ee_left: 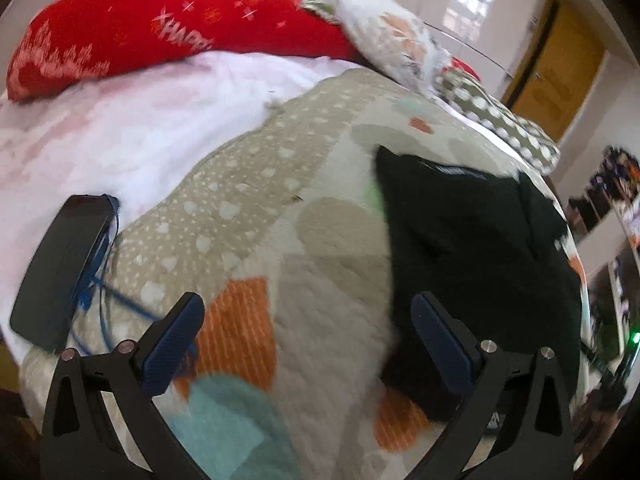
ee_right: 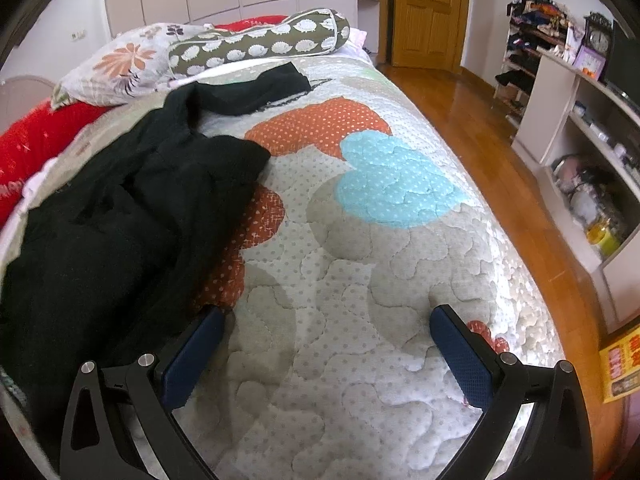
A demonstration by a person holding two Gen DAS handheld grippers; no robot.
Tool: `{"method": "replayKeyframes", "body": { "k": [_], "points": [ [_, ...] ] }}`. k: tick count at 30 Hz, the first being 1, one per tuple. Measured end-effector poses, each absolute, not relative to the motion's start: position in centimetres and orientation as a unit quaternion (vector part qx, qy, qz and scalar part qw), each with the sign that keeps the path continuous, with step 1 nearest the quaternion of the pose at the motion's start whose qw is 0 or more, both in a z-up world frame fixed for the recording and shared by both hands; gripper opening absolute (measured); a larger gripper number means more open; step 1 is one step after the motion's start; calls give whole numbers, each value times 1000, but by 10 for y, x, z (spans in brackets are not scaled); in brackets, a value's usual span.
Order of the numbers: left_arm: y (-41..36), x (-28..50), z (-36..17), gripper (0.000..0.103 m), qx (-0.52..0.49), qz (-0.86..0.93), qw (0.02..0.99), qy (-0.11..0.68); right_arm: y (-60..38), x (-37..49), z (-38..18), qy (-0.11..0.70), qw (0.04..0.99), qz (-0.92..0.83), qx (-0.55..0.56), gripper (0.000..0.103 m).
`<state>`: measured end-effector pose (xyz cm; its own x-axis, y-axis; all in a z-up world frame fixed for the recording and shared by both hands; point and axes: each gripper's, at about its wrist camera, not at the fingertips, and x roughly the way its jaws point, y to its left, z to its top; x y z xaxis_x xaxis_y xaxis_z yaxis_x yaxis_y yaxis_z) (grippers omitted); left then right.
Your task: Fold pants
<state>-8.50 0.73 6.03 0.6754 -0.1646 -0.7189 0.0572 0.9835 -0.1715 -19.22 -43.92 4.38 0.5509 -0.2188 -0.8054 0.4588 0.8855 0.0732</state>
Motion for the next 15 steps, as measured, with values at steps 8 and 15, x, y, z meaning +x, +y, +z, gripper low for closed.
{"method": "replayKeyframes", "body": {
  "k": [8, 15],
  "points": [
    [-42, -103, 50, 103, -77, -109, 883, 449, -430, -217, 76, 394, 896, -151, 140, 102],
    [-62, -102, 41, 103, -90, -130, 861, 484, -437, -181, 73, 392, 899, -125, 148, 86]
  ]
}}
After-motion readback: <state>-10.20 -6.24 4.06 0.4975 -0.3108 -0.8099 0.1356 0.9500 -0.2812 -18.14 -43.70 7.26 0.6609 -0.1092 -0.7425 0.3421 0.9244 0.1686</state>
